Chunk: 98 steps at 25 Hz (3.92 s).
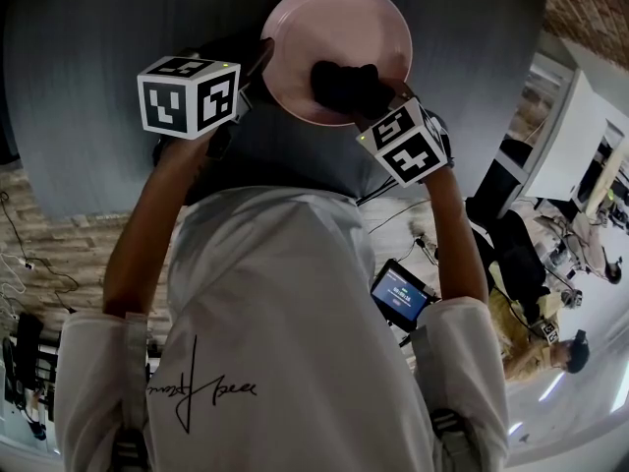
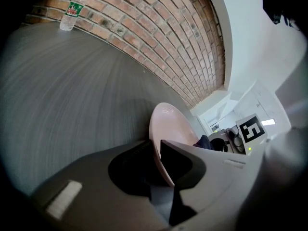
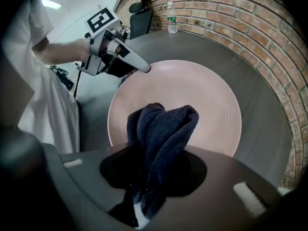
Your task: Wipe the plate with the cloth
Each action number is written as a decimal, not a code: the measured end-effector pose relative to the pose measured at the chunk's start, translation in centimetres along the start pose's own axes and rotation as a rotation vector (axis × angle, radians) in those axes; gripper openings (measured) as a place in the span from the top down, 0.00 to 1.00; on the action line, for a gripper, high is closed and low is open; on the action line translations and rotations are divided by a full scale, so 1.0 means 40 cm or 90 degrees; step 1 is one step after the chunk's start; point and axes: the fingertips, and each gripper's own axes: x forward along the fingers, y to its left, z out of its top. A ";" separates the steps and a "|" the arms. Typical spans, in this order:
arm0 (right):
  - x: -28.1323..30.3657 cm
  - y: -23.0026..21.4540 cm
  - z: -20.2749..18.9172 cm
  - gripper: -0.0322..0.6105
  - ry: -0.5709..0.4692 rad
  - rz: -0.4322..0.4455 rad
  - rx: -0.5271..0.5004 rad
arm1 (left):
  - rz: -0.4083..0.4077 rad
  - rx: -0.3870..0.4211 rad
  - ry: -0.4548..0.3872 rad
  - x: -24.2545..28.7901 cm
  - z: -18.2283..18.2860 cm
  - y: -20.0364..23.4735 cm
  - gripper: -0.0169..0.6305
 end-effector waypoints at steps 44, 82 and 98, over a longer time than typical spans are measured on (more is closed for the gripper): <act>-0.046 -0.220 0.010 0.74 -0.066 -0.187 0.081 | 0.000 0.025 0.014 -0.005 -0.004 -0.002 0.85; -0.252 -0.064 0.054 0.76 -0.342 -0.120 0.231 | 0.006 0.051 -0.071 -0.117 -0.011 -0.174 0.95; -0.438 0.080 0.059 0.78 -0.500 -0.119 0.223 | -0.045 0.146 -0.199 -0.245 0.051 -0.374 0.95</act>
